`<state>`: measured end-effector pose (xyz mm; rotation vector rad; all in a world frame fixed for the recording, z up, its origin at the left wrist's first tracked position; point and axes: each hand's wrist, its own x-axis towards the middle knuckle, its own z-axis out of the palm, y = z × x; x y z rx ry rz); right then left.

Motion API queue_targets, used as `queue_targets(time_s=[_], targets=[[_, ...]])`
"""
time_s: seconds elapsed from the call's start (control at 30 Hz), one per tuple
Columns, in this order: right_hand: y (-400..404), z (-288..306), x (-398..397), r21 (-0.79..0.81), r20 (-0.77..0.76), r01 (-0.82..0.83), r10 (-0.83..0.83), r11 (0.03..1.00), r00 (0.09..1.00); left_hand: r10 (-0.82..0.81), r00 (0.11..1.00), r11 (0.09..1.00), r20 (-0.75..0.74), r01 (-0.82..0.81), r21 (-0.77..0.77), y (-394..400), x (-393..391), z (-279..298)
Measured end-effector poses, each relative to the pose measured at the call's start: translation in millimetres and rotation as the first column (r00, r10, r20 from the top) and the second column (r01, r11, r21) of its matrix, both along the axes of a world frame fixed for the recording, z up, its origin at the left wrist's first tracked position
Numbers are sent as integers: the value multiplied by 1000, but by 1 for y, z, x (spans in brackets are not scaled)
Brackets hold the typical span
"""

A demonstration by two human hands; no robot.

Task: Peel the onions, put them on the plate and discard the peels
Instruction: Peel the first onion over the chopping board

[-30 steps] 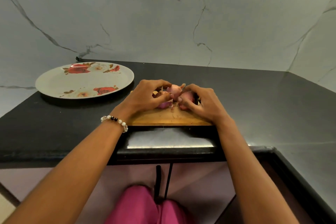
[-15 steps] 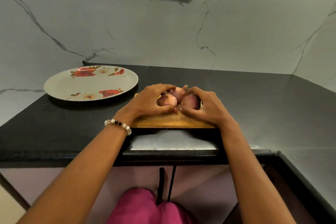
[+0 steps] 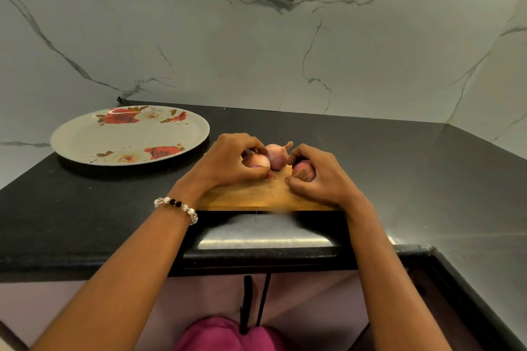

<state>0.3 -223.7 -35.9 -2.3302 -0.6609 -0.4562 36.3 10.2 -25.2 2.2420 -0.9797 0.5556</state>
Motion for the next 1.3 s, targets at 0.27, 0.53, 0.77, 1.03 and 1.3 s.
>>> queue_targets(time_s=[0.27, 0.53, 0.77, 1.03, 1.3], targets=[[-9, 6, -10, 164, -105, -10, 27, 986, 994, 15, 1000, 997, 27, -17, 77, 2, -4, -1], [-17, 12, -23, 551, -103, -100, 187, 828, 977, 96, 921, 991, 377, -55, -118, -25, -26, -3], [-13, 11, -22, 579, -173, -165, 318, 798, 932, 5, 894, 997, 448, 33, -76, -33, -29, -8], [-11, 13, -23, 597, -171, -134, 288, 791, 942, -25, 902, 997, 430, 52, -51, -34, -30, -9], [-10, 14, -24, 645, -198, -147, 350, 750, 916, 49, 914, 982, 402, 30, -188, -33, -29, -5]])
